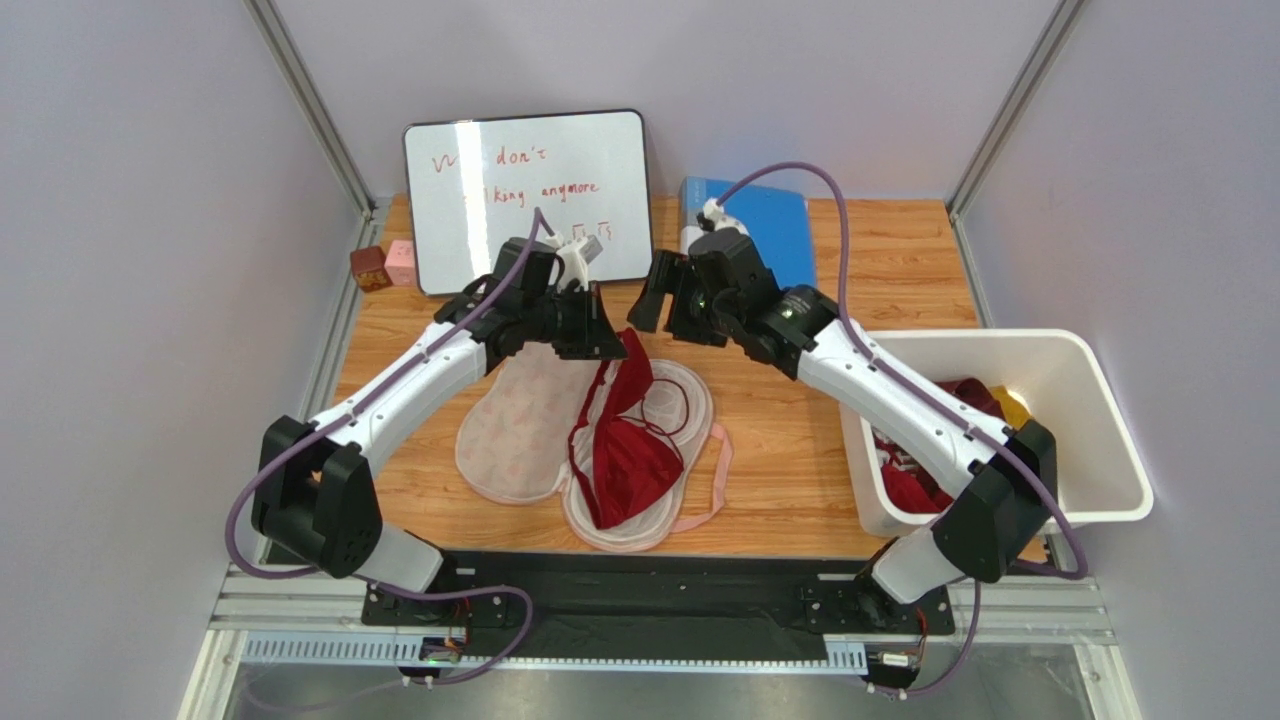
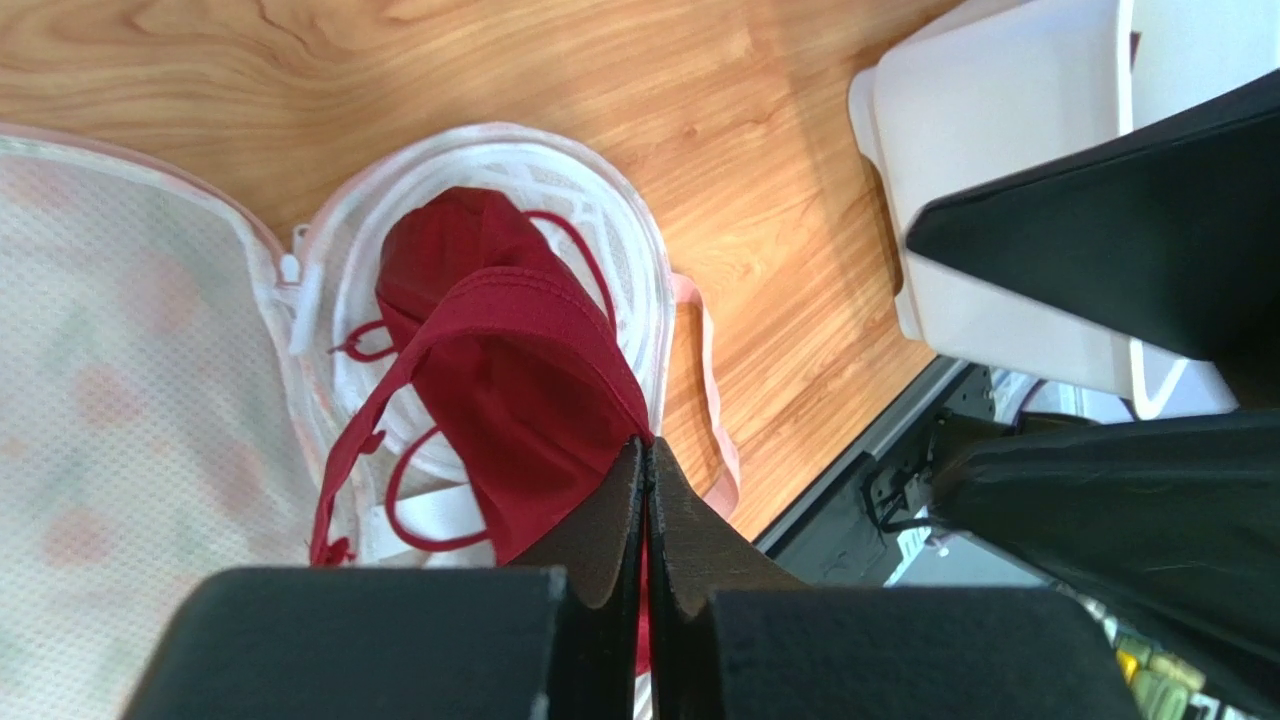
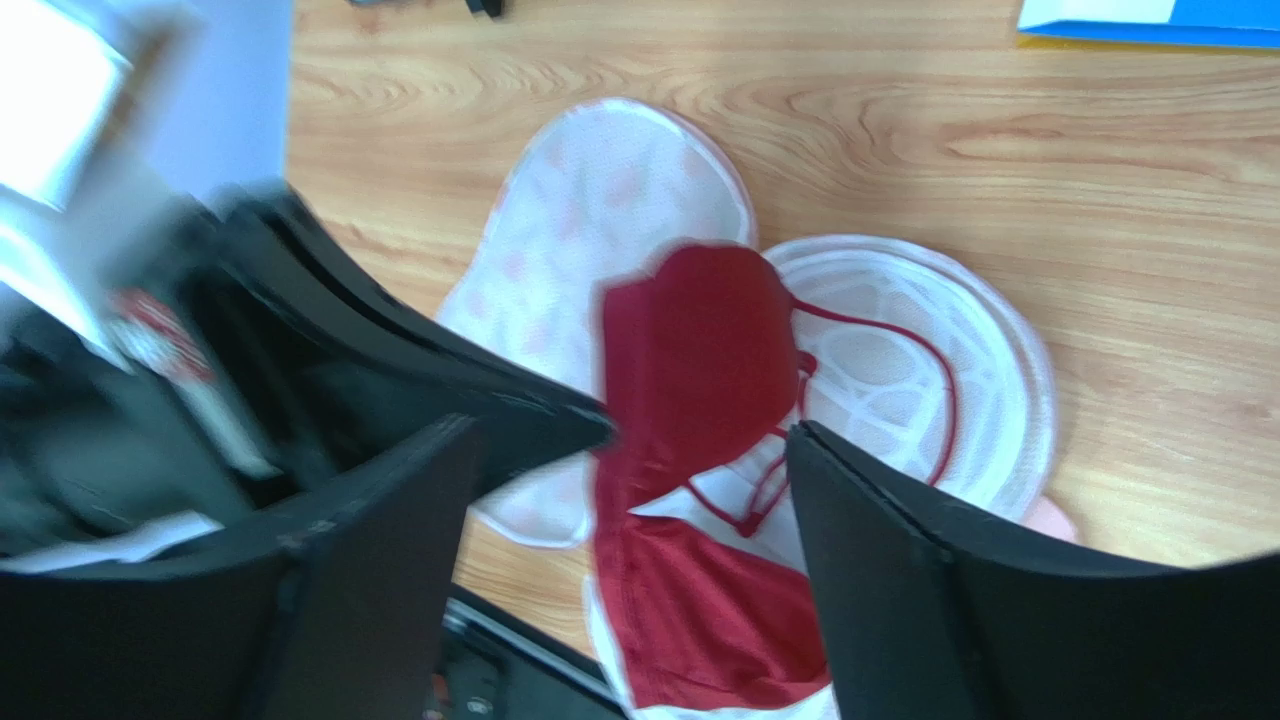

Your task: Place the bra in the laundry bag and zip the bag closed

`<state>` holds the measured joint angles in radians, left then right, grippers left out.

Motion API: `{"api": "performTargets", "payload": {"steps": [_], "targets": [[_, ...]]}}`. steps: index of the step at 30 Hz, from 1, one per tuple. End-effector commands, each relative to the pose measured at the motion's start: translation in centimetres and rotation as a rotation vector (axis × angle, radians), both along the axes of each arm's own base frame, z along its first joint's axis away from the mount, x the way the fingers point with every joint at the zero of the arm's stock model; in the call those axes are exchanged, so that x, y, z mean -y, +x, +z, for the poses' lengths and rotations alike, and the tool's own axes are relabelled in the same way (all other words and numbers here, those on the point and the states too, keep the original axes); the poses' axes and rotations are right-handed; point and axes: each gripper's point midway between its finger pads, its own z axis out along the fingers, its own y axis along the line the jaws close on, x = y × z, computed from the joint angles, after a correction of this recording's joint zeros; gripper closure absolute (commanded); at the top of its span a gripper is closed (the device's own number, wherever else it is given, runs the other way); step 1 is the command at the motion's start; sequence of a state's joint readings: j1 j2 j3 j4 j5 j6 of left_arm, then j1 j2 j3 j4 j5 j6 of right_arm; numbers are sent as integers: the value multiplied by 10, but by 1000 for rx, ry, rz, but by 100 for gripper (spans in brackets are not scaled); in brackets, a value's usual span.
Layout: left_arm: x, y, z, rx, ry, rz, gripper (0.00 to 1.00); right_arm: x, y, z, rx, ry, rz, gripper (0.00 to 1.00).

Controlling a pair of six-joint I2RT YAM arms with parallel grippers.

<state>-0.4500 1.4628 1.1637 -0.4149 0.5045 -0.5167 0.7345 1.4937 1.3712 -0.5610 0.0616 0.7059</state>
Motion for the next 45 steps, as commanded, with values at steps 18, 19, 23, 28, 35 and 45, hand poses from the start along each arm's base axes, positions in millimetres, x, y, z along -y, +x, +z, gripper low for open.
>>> {"api": "performTargets", "payload": {"steps": [18, 19, 23, 28, 35, 45], "targets": [[31, -5, -9, 46, 15, 5, 100, -6, 13, -51, -174, -103, -51, 39], [32, -5, -9, 45, 15, 2, 100, -10, 13, -56, -189, -98, -39, 39], [37, -8, -6, 52, 8, -13, 100, -19, 14, -66, -216, -86, -23, 44], [31, -13, 3, 83, 11, -16, 98, -16, 19, -70, -217, -80, -45, 83], [-12, -55, 1, 71, 59, 70, 47, -4, 18, -72, -248, -39, -26, 100], [-13, -128, -63, -30, 86, 119, 38, -7, 16, -56, -272, 66, 40, 100]]}}
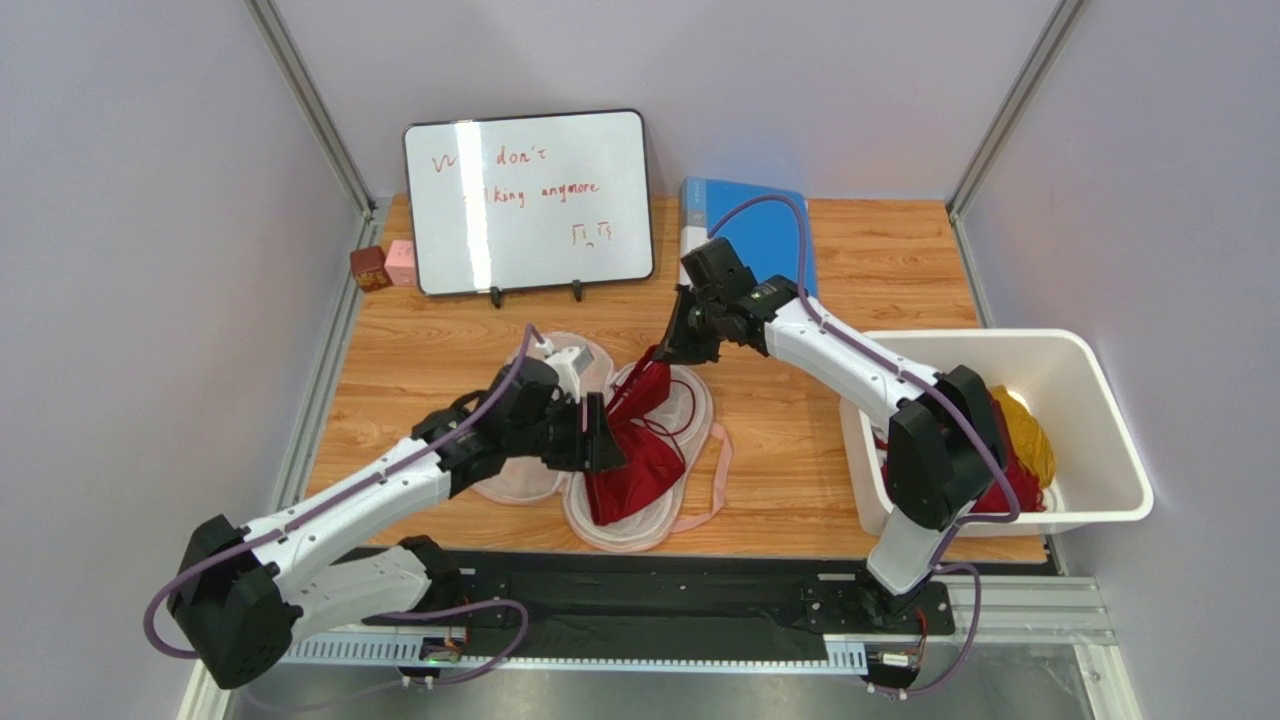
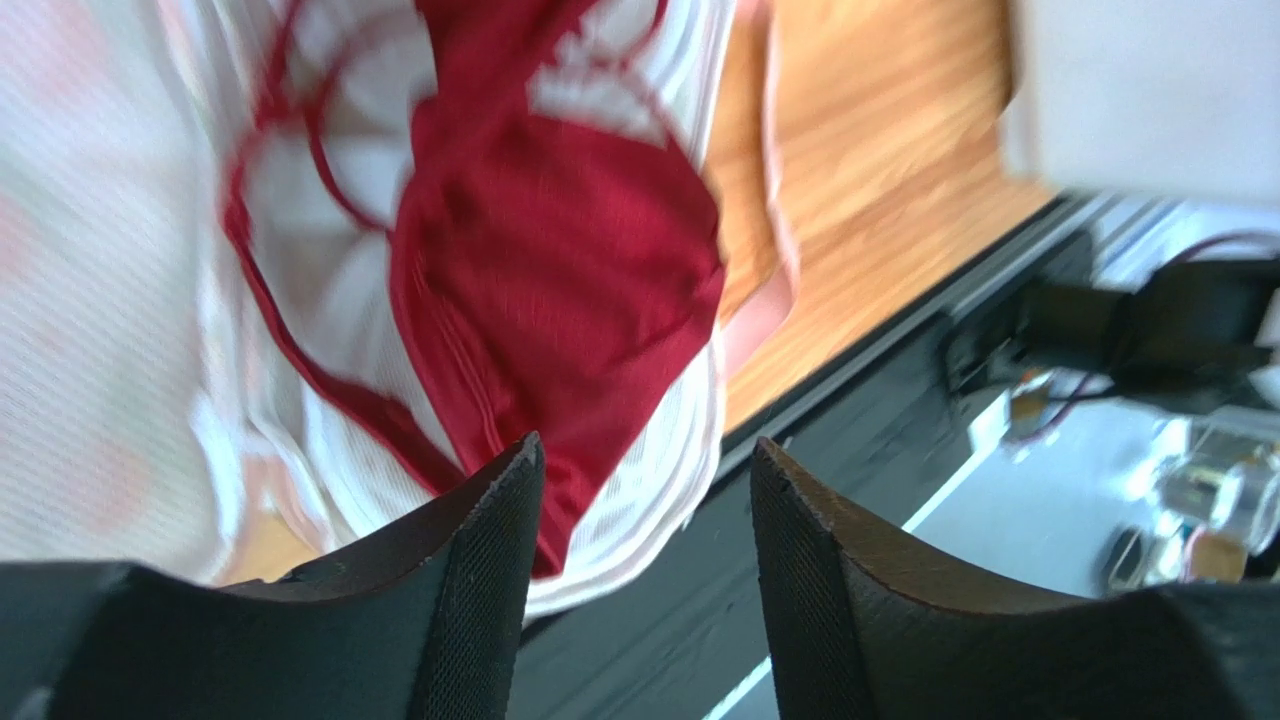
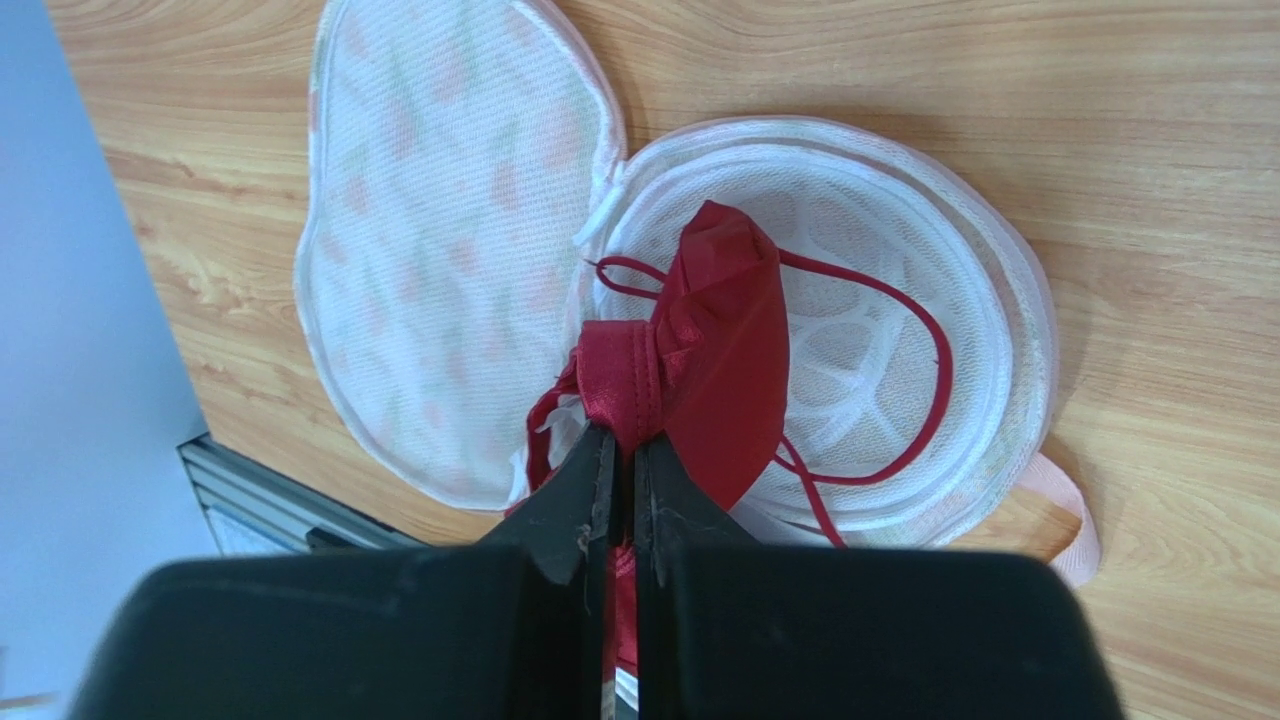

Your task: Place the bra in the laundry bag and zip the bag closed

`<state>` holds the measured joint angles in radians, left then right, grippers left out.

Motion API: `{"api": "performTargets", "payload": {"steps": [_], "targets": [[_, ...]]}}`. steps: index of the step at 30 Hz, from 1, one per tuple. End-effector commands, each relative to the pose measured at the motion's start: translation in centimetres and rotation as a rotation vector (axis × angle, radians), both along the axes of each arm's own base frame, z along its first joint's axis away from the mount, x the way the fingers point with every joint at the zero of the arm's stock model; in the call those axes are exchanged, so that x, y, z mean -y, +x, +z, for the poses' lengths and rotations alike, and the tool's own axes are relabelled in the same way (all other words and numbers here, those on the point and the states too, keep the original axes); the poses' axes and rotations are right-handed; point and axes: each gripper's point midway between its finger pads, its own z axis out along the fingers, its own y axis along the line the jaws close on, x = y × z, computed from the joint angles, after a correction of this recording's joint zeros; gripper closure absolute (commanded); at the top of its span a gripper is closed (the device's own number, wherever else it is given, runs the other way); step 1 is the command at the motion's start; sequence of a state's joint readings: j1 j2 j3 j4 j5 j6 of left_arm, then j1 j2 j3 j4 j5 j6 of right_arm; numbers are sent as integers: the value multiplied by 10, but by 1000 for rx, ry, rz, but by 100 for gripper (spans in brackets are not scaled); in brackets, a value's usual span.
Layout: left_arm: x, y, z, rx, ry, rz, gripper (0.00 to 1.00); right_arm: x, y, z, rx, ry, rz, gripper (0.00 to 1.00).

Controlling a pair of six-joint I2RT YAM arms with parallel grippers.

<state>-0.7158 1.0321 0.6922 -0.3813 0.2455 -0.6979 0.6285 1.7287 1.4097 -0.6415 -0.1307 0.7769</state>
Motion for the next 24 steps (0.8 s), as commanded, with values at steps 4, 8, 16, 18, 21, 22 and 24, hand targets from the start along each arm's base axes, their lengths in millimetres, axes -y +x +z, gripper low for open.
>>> {"api": "performTargets", "payload": {"steps": [4, 8, 16, 18, 21, 22, 24], "targets": [[-5, -12, -21, 9, 62, 125, 37, -8, 2, 32, 58, 108, 43, 100], [-12, -21, -28, -10, 54, 153, 41, -7, 1, 30, 53, 107, 46, 100], [-9, -19, -62, -112, 114, 205, 38, -7, -1, 35, 53, 128, 57, 100], [-7, -17, -67, -114, 128, 199, 41, -7, -2, 36, 55, 130, 60, 100], [-5, -13, -69, -106, 139, 194, 45, -5, -2, 36, 54, 133, 63, 100], [-4, -12, -69, -104, 142, 189, 46, -4, -2, 37, 55, 134, 60, 100], [-3, -13, -73, -116, 153, 190, 53, -4, -2, 36, 54, 136, 65, 100]]}}
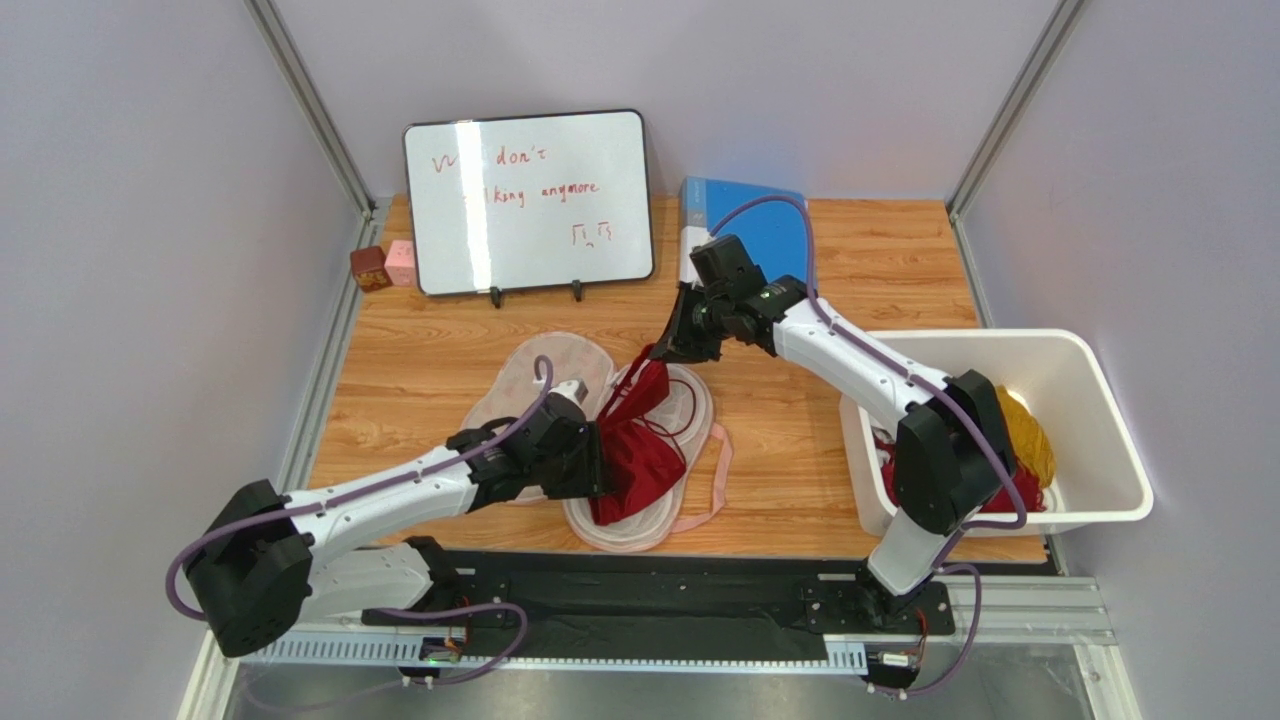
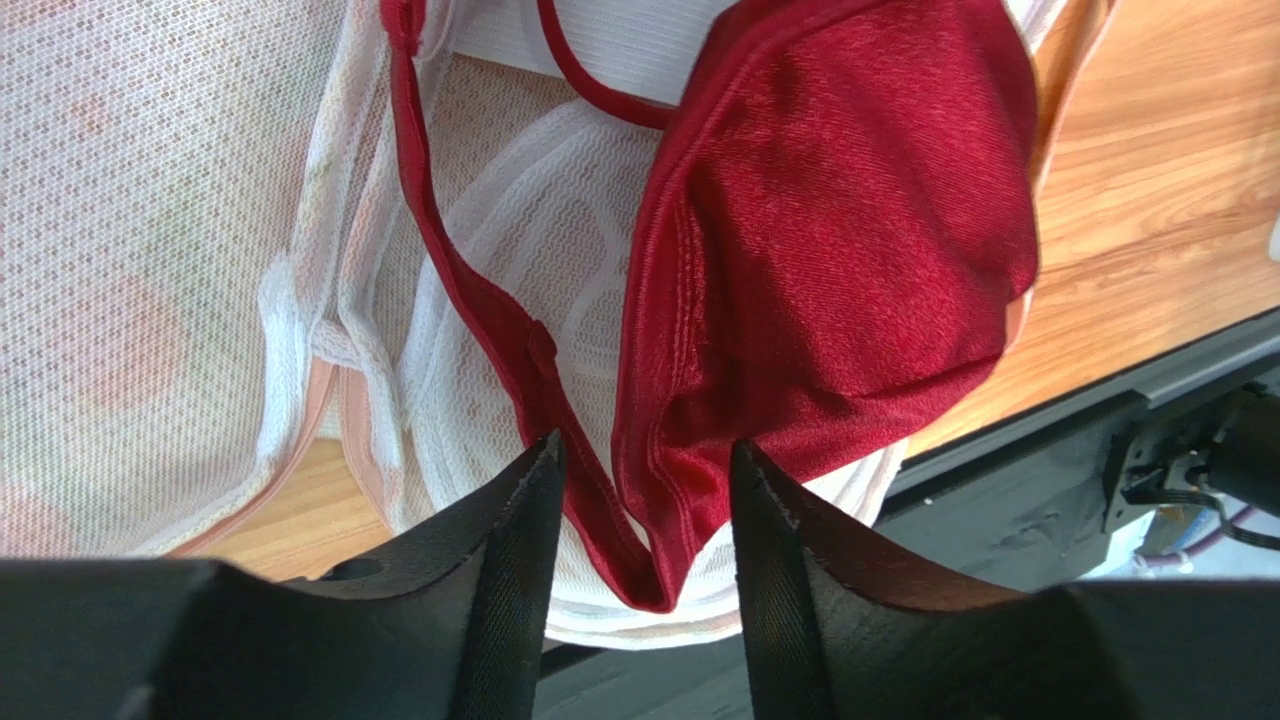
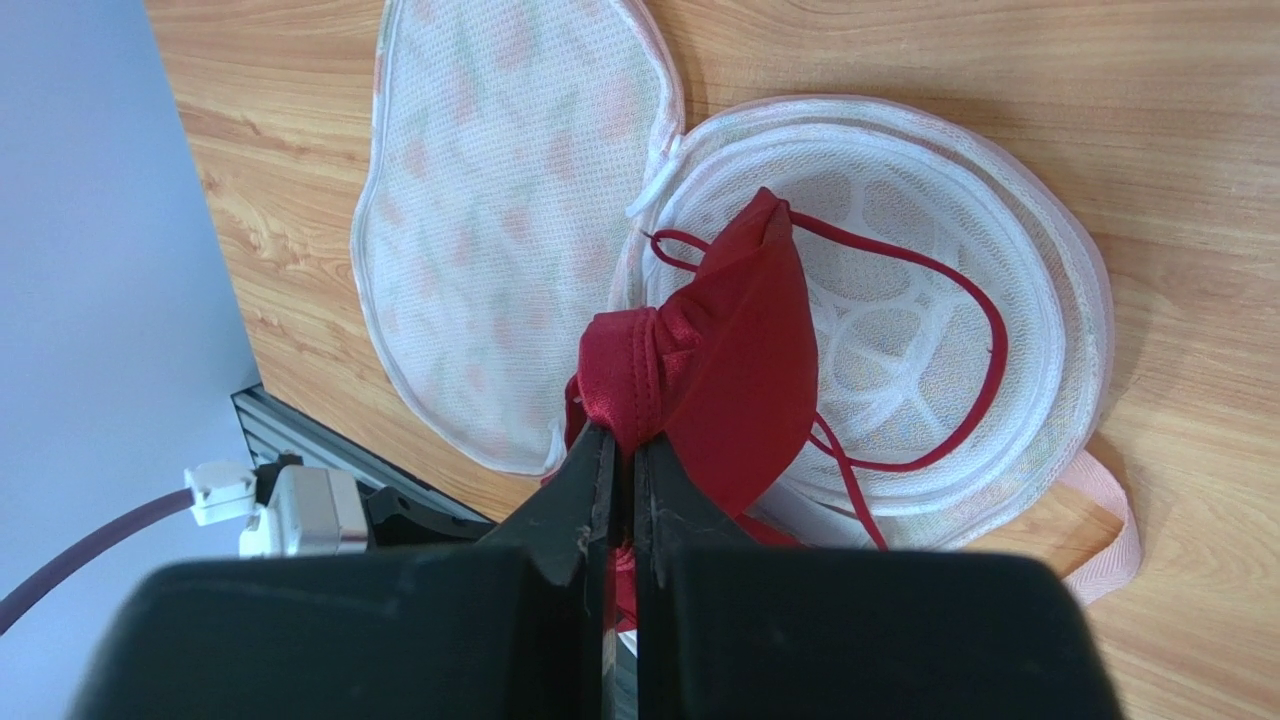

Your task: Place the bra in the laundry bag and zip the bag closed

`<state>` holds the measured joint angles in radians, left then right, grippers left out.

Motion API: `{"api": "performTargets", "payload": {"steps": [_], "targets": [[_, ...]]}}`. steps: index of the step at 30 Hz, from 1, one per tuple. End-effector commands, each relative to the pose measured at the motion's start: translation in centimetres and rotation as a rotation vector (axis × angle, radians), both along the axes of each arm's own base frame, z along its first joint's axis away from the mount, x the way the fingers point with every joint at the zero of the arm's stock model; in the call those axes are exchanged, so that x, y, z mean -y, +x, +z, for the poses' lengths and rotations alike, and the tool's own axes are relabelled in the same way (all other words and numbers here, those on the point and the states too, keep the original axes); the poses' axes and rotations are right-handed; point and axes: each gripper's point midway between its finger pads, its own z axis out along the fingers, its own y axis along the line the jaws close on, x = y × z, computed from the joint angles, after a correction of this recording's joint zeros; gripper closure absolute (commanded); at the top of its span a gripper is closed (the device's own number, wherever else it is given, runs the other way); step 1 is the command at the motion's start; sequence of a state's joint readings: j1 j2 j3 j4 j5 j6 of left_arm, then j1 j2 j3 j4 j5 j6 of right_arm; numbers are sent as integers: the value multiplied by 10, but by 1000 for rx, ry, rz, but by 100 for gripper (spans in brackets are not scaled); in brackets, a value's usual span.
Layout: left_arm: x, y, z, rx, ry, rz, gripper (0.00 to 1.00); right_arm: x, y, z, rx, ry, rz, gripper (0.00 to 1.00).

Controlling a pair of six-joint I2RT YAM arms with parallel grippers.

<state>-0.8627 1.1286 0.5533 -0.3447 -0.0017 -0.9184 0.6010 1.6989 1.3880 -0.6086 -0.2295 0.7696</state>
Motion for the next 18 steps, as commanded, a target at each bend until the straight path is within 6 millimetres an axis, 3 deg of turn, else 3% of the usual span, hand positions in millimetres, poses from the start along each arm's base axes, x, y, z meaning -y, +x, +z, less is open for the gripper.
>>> {"api": "performTargets", "payload": {"steps": [1, 4, 5, 8, 11, 12, 15, 16, 18], "targets": [[10, 10, 5, 22, -27, 11, 58, -2, 2, 23, 59, 55, 22, 100], [1, 11, 4, 4, 28, 40, 81, -5, 2, 26, 59, 80, 43, 100], [-8, 15, 5, 17, 72, 76, 100, -8, 2, 29, 65, 99, 60, 100], [-40, 24, 25, 65, 183, 186, 100, -19, 4, 38, 97, 146, 118, 100], [-60, 30, 66, 135, 149, 222, 100, -38, 7, 54, 122, 238, 195, 100], [-75, 27, 72, 128, 179, 238, 100, -46, 10, 63, 128, 278, 204, 100], [-96, 35, 118, 227, 172, 283, 100, -68, 17, 82, 160, 369, 254, 100], [-106, 36, 137, 260, 190, 305, 100, -80, 19, 103, 195, 406, 277, 100], [-120, 38, 156, 306, 228, 322, 100, -95, 23, 110, 187, 445, 300, 100]]}}
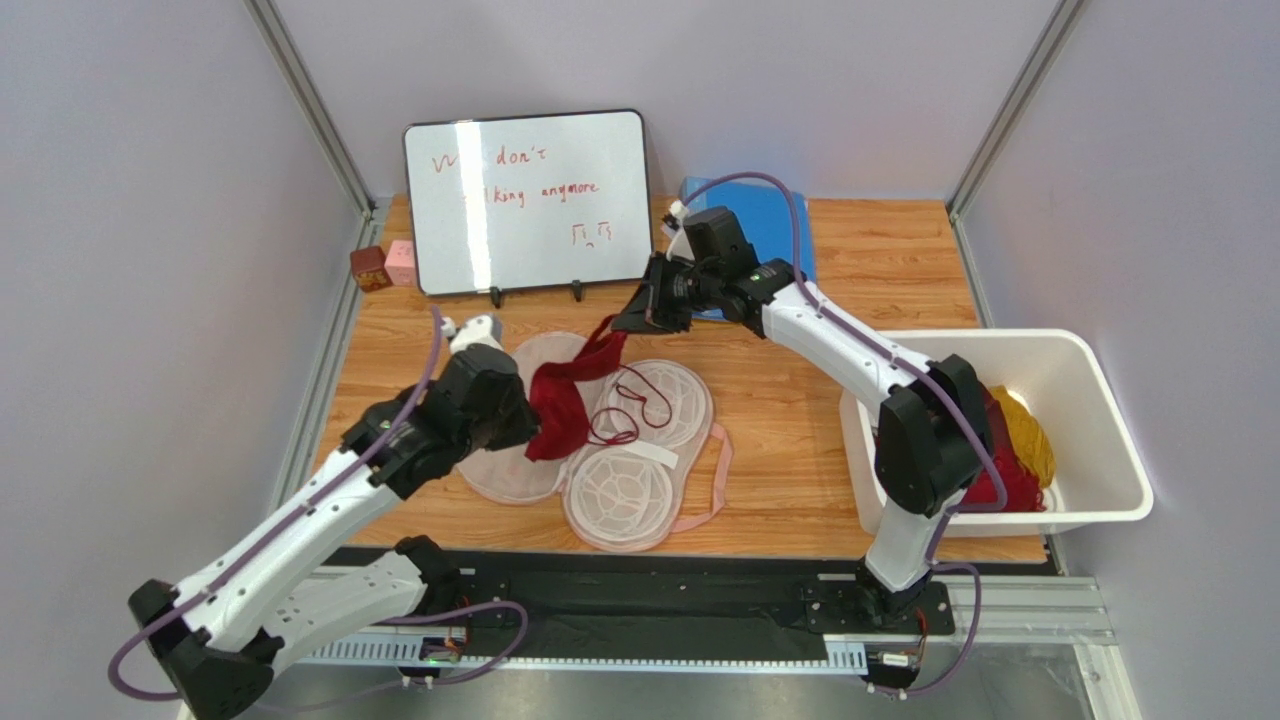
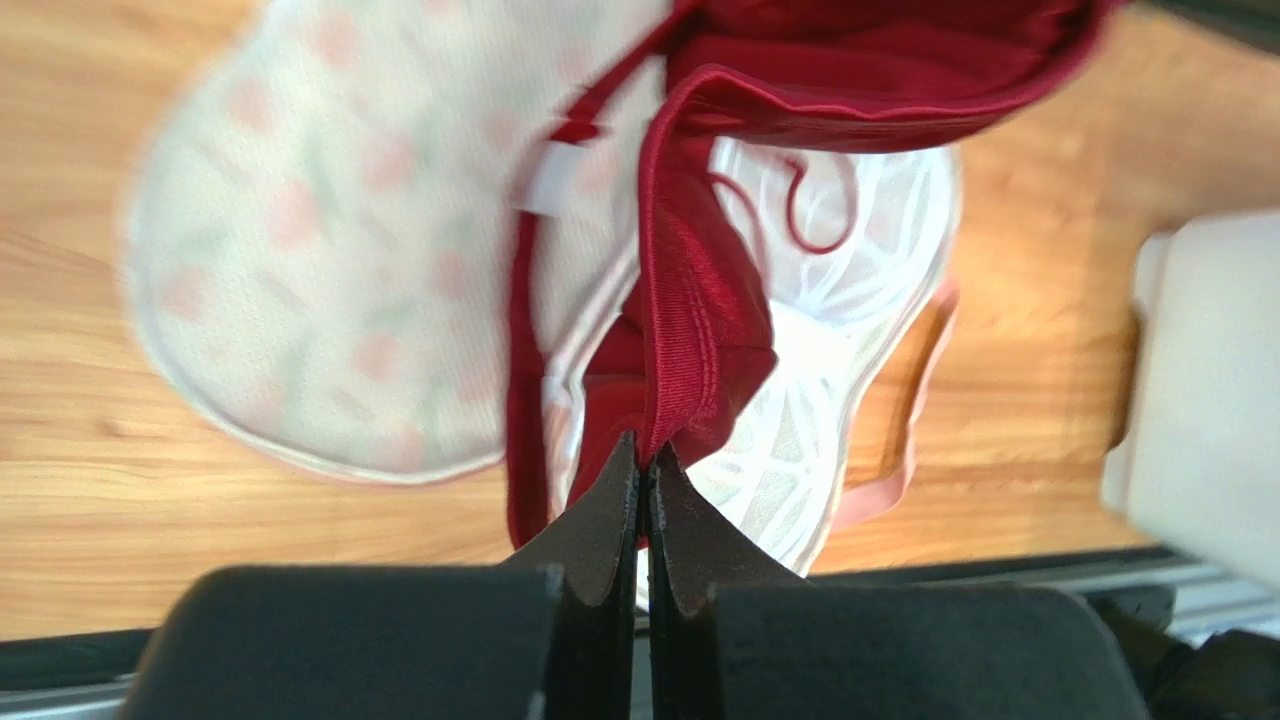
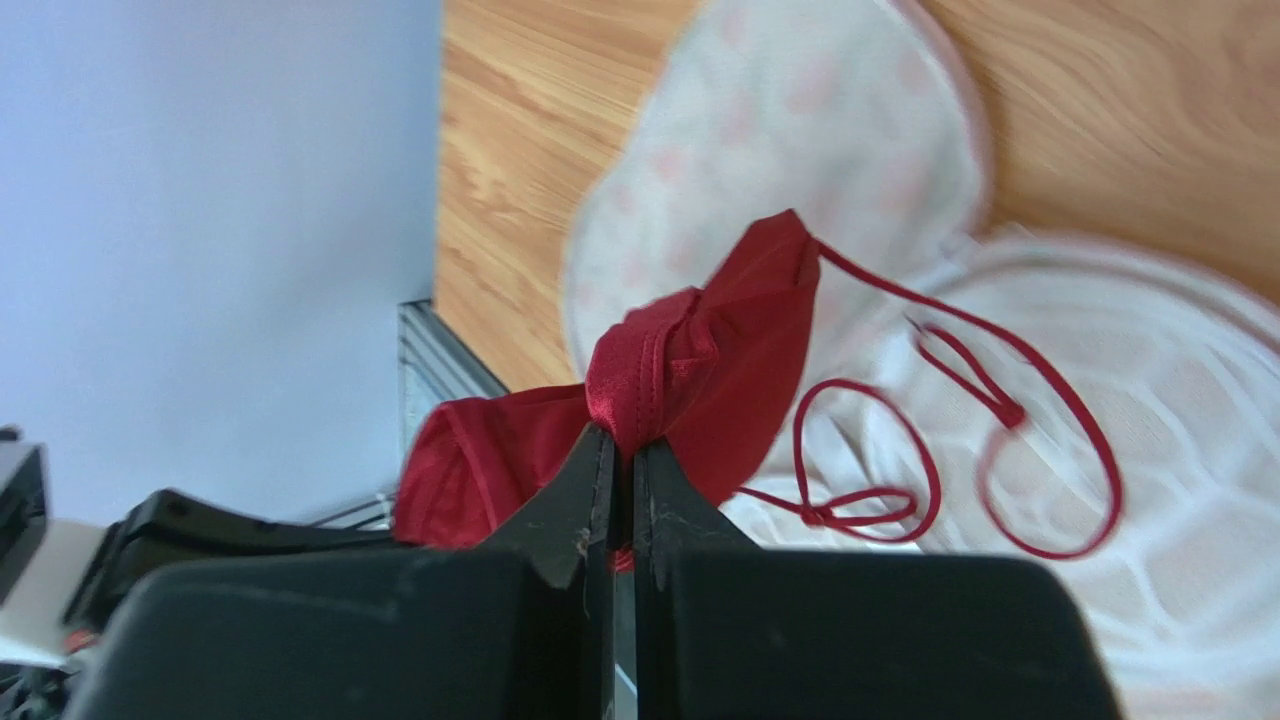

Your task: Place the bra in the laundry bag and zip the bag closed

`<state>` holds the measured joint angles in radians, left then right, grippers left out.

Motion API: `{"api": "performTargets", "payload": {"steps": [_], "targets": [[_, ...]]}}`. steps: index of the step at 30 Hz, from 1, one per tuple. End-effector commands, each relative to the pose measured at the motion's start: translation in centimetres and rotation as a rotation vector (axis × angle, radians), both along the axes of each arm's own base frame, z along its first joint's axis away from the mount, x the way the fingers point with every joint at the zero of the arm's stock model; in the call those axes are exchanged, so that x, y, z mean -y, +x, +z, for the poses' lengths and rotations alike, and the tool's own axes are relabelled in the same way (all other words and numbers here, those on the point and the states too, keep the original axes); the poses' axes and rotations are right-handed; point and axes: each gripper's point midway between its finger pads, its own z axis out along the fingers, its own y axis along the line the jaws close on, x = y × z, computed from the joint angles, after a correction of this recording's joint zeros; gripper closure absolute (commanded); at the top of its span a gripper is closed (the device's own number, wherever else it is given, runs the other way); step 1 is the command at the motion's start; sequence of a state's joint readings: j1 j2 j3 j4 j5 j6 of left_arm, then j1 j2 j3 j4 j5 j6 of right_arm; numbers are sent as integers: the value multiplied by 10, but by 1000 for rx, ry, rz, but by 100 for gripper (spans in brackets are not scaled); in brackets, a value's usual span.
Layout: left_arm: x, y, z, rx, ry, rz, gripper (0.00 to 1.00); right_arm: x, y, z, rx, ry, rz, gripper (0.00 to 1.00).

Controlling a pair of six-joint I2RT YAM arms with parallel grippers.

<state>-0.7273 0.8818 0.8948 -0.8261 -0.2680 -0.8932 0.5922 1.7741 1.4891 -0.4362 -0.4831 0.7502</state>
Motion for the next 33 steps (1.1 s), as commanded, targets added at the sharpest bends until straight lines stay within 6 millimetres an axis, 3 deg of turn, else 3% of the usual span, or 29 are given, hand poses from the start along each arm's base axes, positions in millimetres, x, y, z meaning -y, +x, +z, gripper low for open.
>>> {"api": "performTargets", "payload": {"steps": [1, 4, 5, 7, 8, 11, 15, 24, 26, 27, 28, 31, 32, 33], "targets": [[-53, -1, 47, 89, 177, 79, 100, -55, 11, 84, 115, 252, 113, 100], [-71, 5, 70, 143, 220, 125, 100, -80, 11, 97, 101, 321, 153, 100], [-75, 6, 76, 154, 224, 136, 100, -86, 10, 118, 107, 360, 168, 100], [-88, 8, 93, 187, 235, 179, 100, -101, 5, 123, 94, 386, 195, 100], [-92, 9, 100, 208, 247, 184, 100, -105, 3, 139, 98, 414, 202, 100], [-115, 10, 124, 273, 299, 248, 100, -118, -8, 157, 99, 463, 219, 100], [-118, 13, 148, 333, 307, 231, 100, -122, -13, 157, 95, 465, 214, 100], [-114, 19, 135, 318, 366, 168, 100, -112, -20, 140, 57, 454, 191, 100], [-104, 22, 131, 322, 347, 118, 100, -108, -23, 125, 41, 431, 190, 100], [-90, 21, 115, 290, 321, 50, 100, -102, -25, 128, 50, 434, 186, 100], [-82, 21, 110, 282, 297, 12, 100, -98, -28, 113, 26, 415, 190, 100], [-54, 17, 82, 220, 229, -118, 100, -82, -29, 98, 17, 395, 196, 100], [-46, 18, 78, 218, 205, -128, 100, -75, -31, 76, -3, 362, 195, 100], [-41, 16, 62, 187, 203, -149, 100, -67, -27, 67, -4, 347, 186, 100]]}}
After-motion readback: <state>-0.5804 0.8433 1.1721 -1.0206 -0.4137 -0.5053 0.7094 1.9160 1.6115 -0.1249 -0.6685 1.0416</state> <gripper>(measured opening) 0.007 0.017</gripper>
